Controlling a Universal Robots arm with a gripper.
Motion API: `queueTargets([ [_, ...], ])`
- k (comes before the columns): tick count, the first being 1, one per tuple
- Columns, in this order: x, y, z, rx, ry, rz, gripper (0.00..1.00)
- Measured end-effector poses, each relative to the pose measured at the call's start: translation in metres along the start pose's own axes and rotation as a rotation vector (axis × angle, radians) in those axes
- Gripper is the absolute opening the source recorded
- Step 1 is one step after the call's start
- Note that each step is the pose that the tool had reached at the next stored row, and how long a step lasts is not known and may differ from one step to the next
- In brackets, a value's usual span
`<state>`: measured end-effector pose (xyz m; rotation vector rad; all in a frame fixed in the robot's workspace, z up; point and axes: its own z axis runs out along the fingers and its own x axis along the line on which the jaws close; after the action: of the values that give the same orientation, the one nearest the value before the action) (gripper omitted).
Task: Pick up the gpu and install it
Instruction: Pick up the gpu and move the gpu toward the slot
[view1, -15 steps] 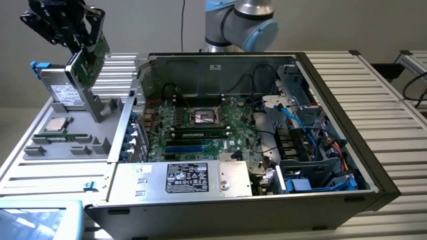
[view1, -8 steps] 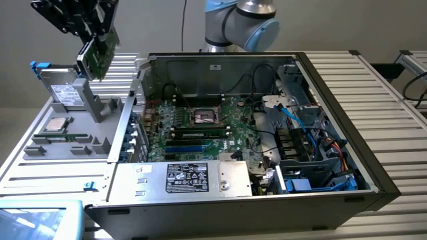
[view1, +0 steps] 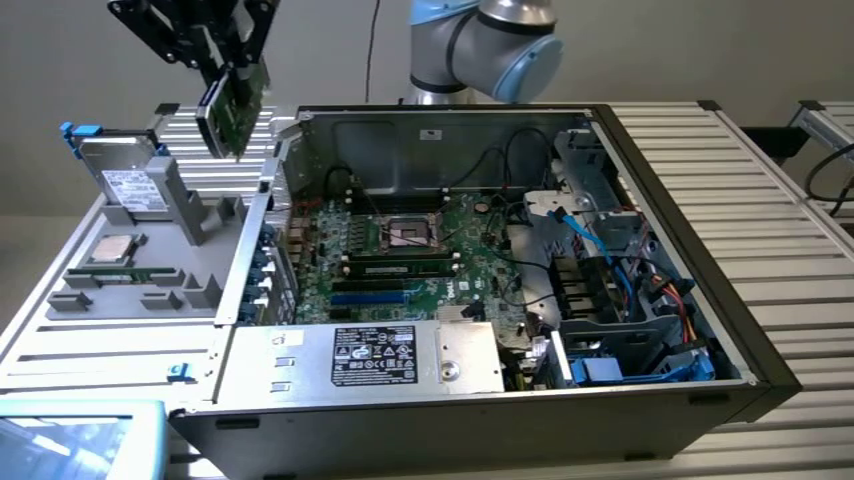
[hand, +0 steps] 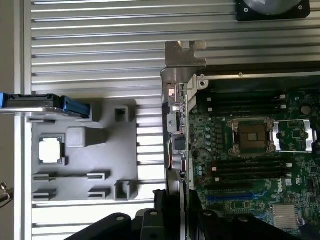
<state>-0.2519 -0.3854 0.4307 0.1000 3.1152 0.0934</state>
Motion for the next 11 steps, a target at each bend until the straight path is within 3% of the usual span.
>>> queueTargets([
  [11, -0.049, 0.0026, 0.0038, 0.0000, 0.0002, 0.000, 0.28],
])
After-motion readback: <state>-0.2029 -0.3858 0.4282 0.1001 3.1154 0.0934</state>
